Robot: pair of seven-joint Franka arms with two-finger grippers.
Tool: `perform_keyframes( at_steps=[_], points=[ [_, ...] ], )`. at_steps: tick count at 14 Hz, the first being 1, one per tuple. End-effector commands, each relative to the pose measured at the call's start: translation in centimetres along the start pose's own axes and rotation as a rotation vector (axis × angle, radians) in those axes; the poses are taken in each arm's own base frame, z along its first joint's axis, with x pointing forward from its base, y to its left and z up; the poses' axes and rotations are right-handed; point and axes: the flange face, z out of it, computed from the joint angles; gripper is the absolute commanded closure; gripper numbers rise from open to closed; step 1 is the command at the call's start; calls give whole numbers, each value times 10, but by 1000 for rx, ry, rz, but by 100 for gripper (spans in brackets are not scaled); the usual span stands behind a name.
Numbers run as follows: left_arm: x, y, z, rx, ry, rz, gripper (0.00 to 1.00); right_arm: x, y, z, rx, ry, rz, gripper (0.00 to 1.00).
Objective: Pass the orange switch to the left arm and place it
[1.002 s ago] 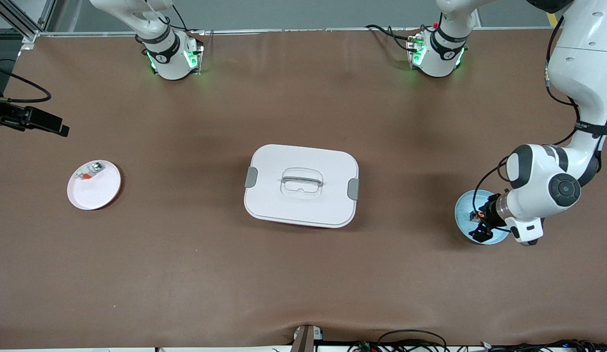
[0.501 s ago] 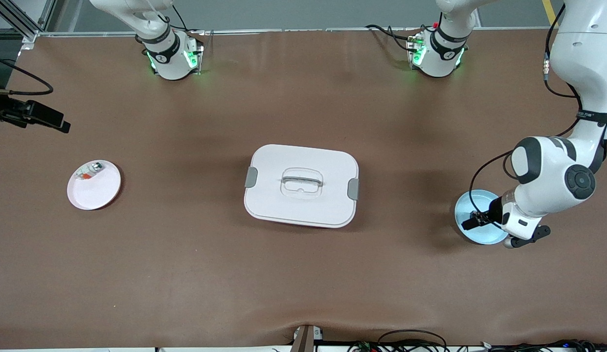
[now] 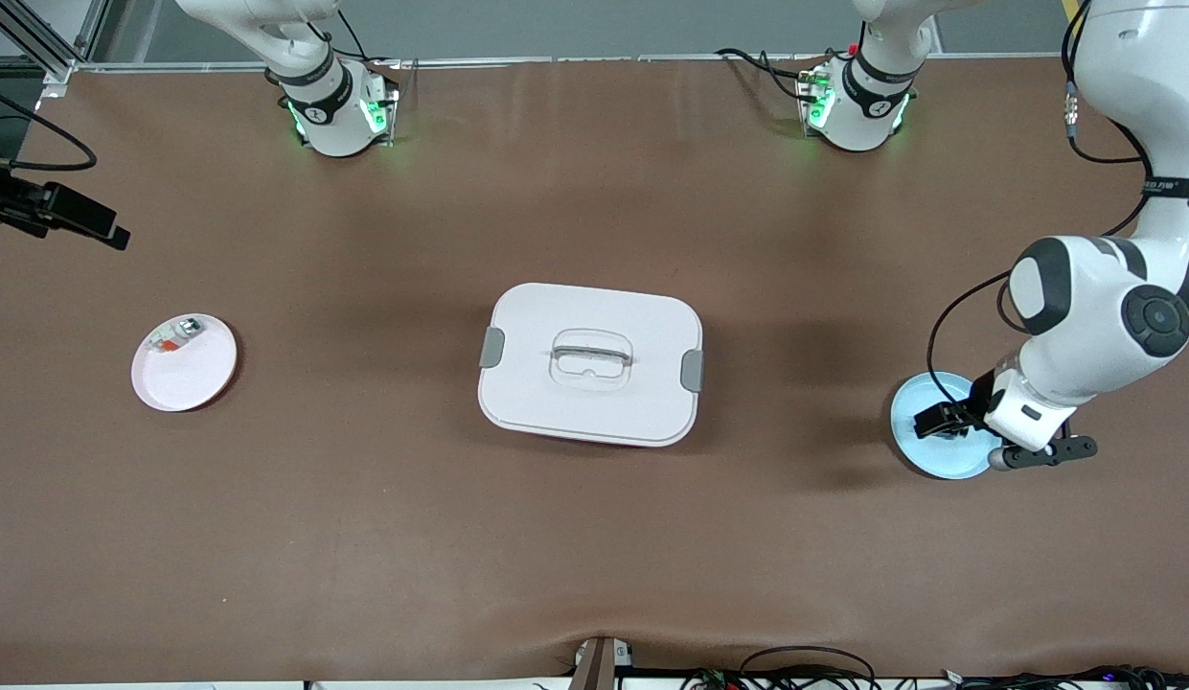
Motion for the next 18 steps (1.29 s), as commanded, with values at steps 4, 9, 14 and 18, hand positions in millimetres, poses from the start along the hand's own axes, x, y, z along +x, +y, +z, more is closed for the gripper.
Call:
perform_keyframes(
  at_steps=[4,9,14,18],
  points=[
    [-10,-4,-80,30,67,15,0,-32,8,4,19,46,9,0],
    [-17,-9,-127,61,57,16,0,-37,4,5,21,54,0,0],
    [-37,-4,-193,92,83,19,0,-42,4,-1,19,59,-1,0],
    [-54,7,-239,108,113,33,0,-47,7,-10,-28,87,-3,0]
  ],
)
